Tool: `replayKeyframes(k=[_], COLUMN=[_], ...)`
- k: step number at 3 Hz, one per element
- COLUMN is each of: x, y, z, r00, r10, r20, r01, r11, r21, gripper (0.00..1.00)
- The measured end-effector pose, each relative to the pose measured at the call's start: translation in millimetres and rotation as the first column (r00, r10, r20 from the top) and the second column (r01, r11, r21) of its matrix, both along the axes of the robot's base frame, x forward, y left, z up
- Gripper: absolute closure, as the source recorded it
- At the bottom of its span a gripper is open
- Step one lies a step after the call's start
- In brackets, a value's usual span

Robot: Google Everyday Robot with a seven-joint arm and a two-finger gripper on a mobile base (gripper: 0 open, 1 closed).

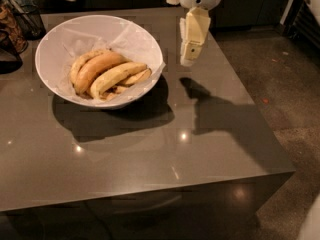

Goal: Pick banana from white bowl

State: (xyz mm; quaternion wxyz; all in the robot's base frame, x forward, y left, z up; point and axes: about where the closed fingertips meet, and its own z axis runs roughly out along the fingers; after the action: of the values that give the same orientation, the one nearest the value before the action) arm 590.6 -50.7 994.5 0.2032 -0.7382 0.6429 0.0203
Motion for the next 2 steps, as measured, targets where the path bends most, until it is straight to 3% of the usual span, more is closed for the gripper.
replayKeyframes(k=[1,2], x=[8.4,9.0], y=[22.5,26.3], z=[-4.8,-4.8], r00=[0.999,0.9982], r10=[0.044,0.057], r20=[0.007,0.017], r01=[-0.044,-0.057], r11=[0.999,0.998], r21=[0.002,0.013], gripper=[0.0,0.0])
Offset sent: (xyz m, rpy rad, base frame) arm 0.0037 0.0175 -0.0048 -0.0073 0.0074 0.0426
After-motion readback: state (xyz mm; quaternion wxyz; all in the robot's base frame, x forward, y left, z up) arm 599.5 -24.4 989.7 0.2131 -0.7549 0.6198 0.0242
